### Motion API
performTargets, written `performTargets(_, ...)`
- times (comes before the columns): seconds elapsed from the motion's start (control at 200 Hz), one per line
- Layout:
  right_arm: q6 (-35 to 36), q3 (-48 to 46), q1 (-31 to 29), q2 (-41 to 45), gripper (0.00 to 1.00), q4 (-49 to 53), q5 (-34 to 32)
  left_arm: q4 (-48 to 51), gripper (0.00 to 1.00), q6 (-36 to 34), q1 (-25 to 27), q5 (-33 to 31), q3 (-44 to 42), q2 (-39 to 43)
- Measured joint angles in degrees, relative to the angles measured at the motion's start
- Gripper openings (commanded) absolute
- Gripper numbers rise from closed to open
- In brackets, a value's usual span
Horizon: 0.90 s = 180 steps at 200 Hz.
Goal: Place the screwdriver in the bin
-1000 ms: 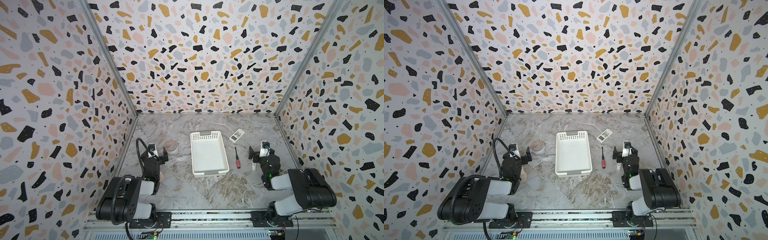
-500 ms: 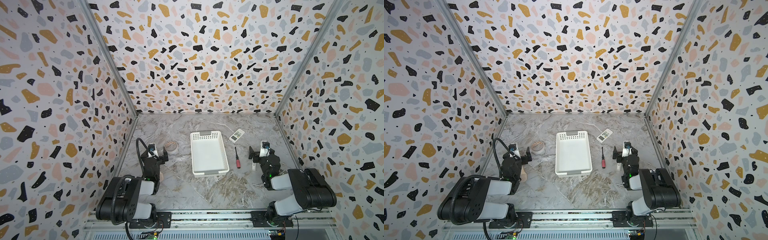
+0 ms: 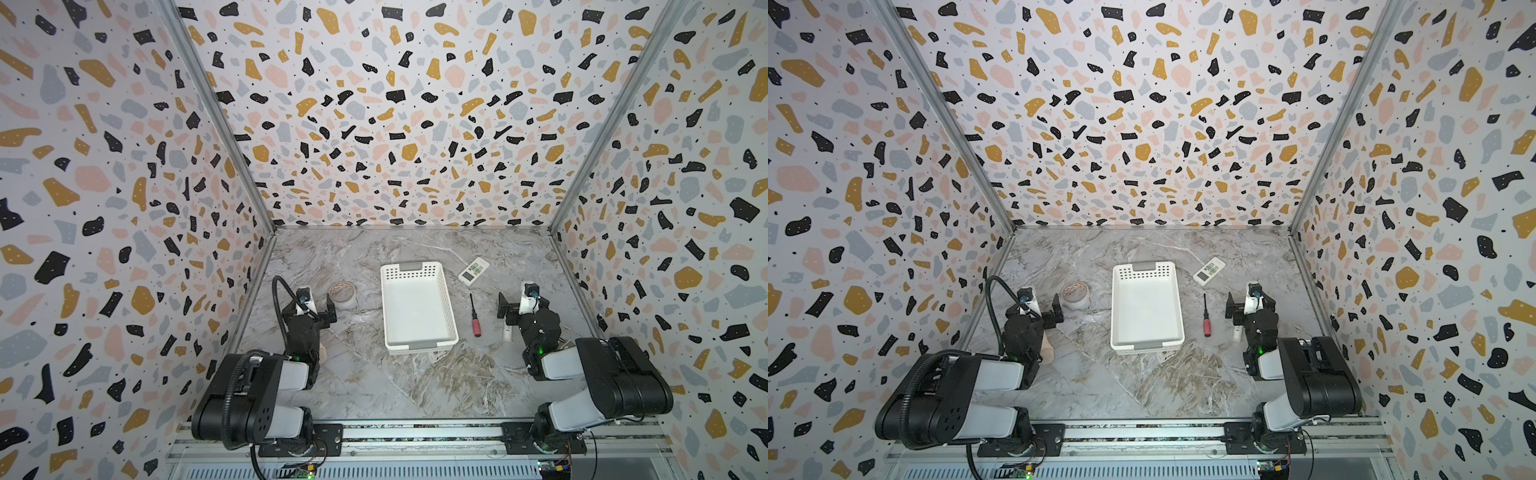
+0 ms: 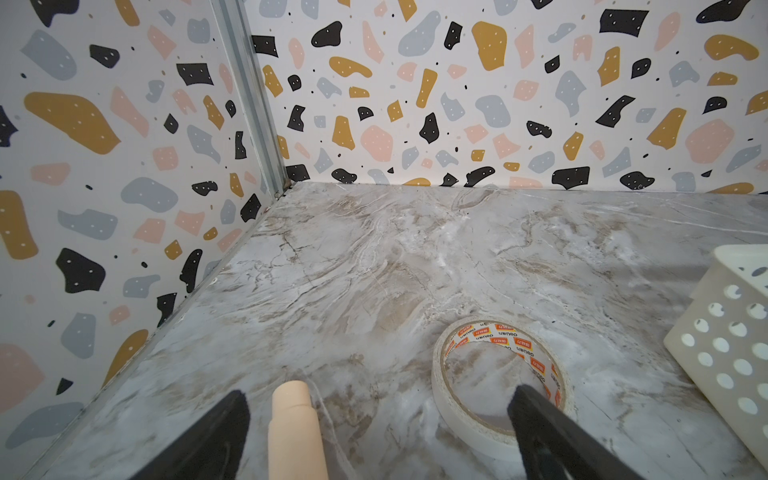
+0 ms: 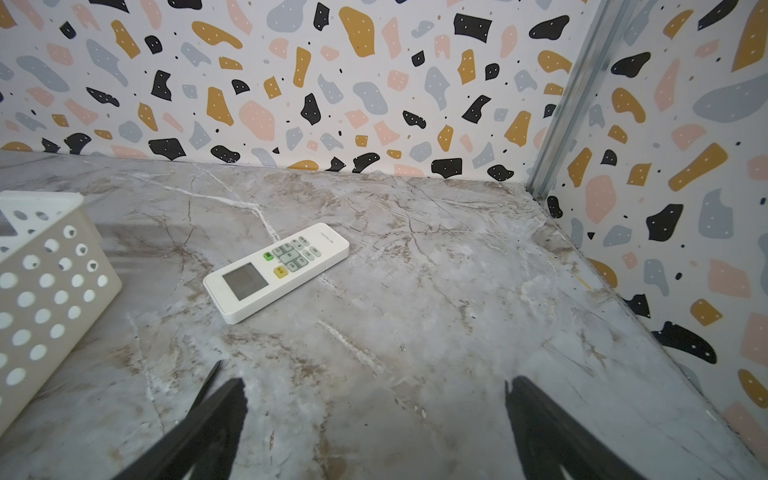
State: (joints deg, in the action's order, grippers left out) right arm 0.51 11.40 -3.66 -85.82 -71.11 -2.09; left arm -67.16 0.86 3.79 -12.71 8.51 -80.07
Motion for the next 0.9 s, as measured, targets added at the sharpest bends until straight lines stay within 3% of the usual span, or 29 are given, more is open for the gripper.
performTargets(0.901,-0.20,-0.72,0.09,0.74,0.99,-0.44,0.07,0.02,1.00,0.02,0.00,-0.02,0.00,0.00)
